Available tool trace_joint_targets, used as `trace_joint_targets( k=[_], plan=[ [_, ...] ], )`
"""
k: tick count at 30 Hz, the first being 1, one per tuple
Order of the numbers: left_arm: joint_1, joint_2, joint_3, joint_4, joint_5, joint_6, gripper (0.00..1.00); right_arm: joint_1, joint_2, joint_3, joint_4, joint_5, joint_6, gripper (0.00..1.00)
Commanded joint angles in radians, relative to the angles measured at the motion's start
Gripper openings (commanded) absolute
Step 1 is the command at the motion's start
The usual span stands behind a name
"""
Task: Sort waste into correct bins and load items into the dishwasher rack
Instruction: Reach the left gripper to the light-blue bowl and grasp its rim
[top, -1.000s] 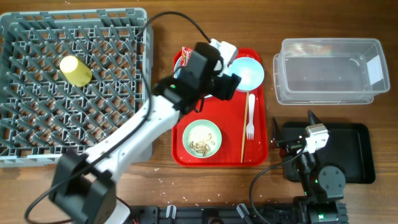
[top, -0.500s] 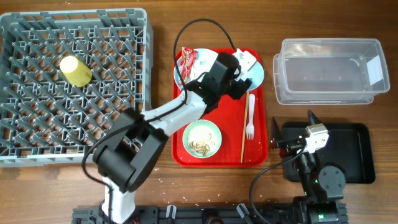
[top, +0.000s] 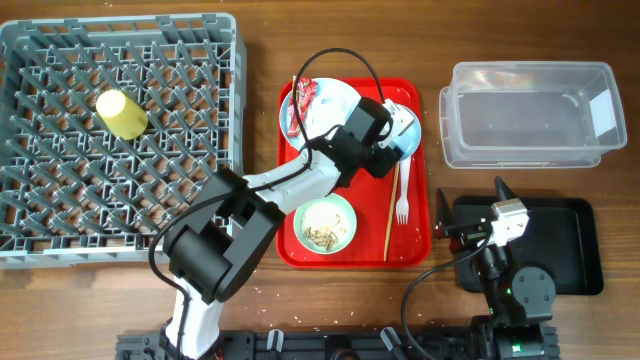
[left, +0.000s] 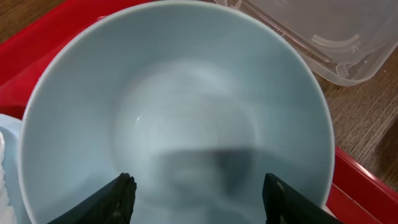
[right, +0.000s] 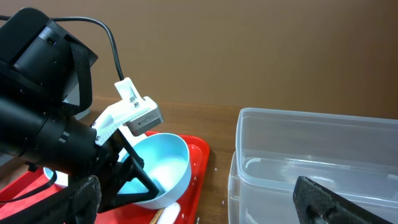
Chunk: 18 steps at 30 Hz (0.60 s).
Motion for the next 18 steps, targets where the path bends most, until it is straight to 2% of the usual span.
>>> trace_joint_targets(
  k=[1, 3, 8, 13, 18],
  plan=[
    [-0.015, -0.058, 0.002, -0.007, 0.013, 0.012, 0.66, -0.001, -0.003, -0.001, 0.005, -0.002, -0.017, 1.0],
    [-0.019, -0.089, 0.002, -0.018, 0.013, 0.01, 0.64, -0.001, -0.003, -0.001, 0.005, -0.002, -0.017, 1.0],
    [-0.019, -0.194, 0.002, -0.041, 0.025, -0.045, 0.66, -0.001, -0.003, -0.001, 0.005, -0.002, -0.017, 1.0],
    [-0.023, -0.177, 0.002, -0.112, 0.19, -0.045, 0.65, -0.001, -0.003, -0.001, 0.005, -0.002, -0.017, 1.0],
    [-0.025, -0.127, 0.002, -0.116, 0.193, -0.04, 0.66, -0.001, -0.003, -0.001, 0.005, -0.002, -0.017, 1.0]
  ],
)
